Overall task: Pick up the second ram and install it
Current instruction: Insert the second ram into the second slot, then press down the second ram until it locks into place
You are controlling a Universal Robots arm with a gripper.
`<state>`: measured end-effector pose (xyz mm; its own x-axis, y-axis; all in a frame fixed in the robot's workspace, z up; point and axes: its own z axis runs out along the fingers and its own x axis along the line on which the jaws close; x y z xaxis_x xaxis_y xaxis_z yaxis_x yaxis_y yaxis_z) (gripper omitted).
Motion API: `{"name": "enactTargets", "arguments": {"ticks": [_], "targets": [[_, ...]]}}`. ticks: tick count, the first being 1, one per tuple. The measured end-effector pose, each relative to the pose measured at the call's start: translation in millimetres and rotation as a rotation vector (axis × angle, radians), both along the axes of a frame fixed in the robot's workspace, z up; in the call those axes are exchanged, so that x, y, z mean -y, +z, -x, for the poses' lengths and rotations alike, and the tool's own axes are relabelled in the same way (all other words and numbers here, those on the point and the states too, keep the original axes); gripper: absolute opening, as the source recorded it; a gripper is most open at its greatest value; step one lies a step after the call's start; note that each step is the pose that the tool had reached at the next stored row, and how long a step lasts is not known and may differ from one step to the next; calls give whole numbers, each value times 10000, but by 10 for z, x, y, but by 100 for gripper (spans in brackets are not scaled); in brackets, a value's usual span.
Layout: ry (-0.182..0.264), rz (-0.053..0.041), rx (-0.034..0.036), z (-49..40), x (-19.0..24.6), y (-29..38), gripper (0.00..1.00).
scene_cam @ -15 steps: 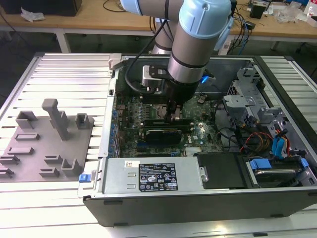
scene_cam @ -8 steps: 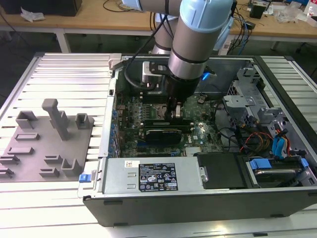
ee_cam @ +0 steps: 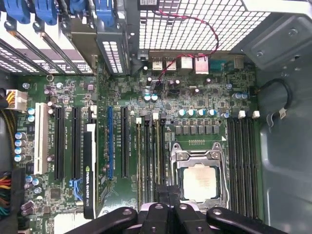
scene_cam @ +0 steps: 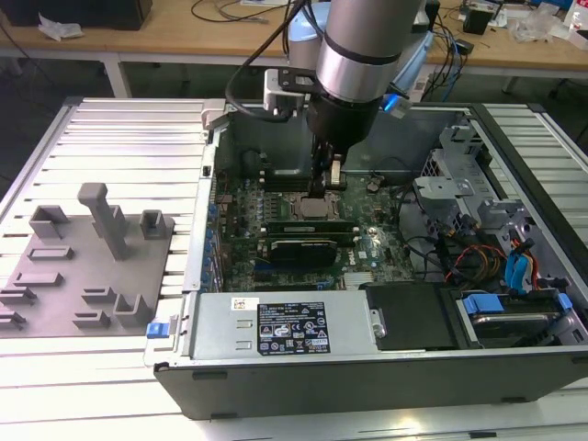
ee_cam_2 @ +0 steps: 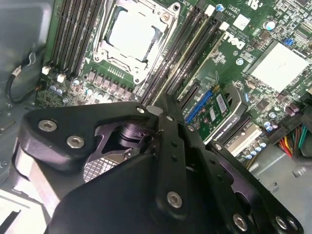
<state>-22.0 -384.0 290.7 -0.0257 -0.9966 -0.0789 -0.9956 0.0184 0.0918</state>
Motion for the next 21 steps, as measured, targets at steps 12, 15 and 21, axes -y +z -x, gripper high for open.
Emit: {"name": "enactTargets", "arguments": {"ticks": [12, 15, 21], "targets": [[0, 1, -27, -182, 0, -22, 11], [0, 1, -94, -381, 0, -136, 11], [0, 2, -134, -418, 0, -354, 11]]}}
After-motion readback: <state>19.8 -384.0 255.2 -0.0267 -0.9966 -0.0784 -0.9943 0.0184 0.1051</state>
